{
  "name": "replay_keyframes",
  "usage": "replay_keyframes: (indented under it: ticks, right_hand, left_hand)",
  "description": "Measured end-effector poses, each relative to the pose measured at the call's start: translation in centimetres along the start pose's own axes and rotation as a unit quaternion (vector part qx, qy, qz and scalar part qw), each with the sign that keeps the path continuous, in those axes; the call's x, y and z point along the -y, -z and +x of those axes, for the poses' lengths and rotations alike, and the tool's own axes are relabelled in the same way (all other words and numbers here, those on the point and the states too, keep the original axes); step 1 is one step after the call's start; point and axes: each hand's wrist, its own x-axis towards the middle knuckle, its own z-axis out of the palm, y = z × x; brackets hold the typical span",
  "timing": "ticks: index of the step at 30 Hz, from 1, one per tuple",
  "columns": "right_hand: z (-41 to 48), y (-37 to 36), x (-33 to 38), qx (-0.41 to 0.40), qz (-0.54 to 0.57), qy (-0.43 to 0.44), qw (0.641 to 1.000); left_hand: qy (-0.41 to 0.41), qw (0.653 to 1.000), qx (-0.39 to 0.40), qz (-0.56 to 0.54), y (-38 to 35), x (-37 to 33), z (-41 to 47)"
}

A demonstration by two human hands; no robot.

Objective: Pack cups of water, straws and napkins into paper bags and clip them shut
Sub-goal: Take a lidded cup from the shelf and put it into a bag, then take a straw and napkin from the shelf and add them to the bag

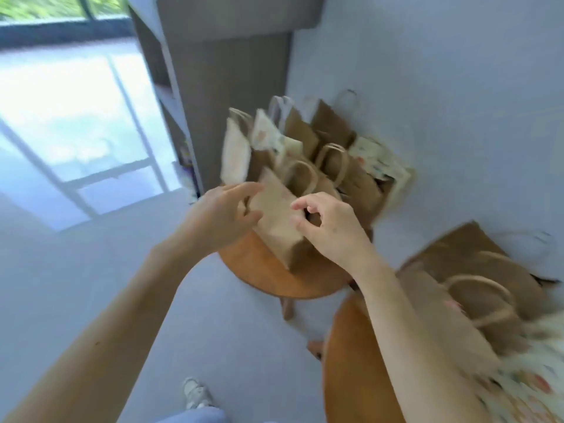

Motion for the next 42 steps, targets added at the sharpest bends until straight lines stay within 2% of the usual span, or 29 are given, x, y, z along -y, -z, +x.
replay_keyframes:
  ticks: [6,13,22,26,31,37,42]
  right_hand:
    - [12.1,-10.9,12.7,0.081,0.029,0.085,0.993]
    - [23.9,-18.9,20.8,0.089,0.070,0.127,0.985]
    - [41.9,-24.2,25.8,0.071,0.087,0.138,0.984]
    - [49.2,-25.8,28.7,0.051,0.081,0.163,0.982]
    - [56.9,-28.9,30.3,0.043,0.069,0.156,0.984]
    - [67.0,-33.1,33.3,-0.006,0.072,0.113,0.991]
    - [74.6,-33.3,35.0,-0.056,0.054,0.060,0.995]
  left_hand:
    - [0.107,0.989,-0.102,0.007,12.3,15.4,-2.1]
    - [0.161,0.972,-0.170,-0.027,19.3,26.2,1.5]
    - [0.187,0.969,-0.158,-0.020,26.3,37.9,13.5]
    - [0.182,0.968,-0.171,-0.011,30.0,42.1,18.6]
    - [0.174,0.971,-0.163,-0.023,32.7,48.4,24.2]
    - [0.108,0.986,-0.124,-0.020,37.2,57.7,33.5]
    - [0.045,0.997,-0.064,-0.016,41.8,62.7,42.2]
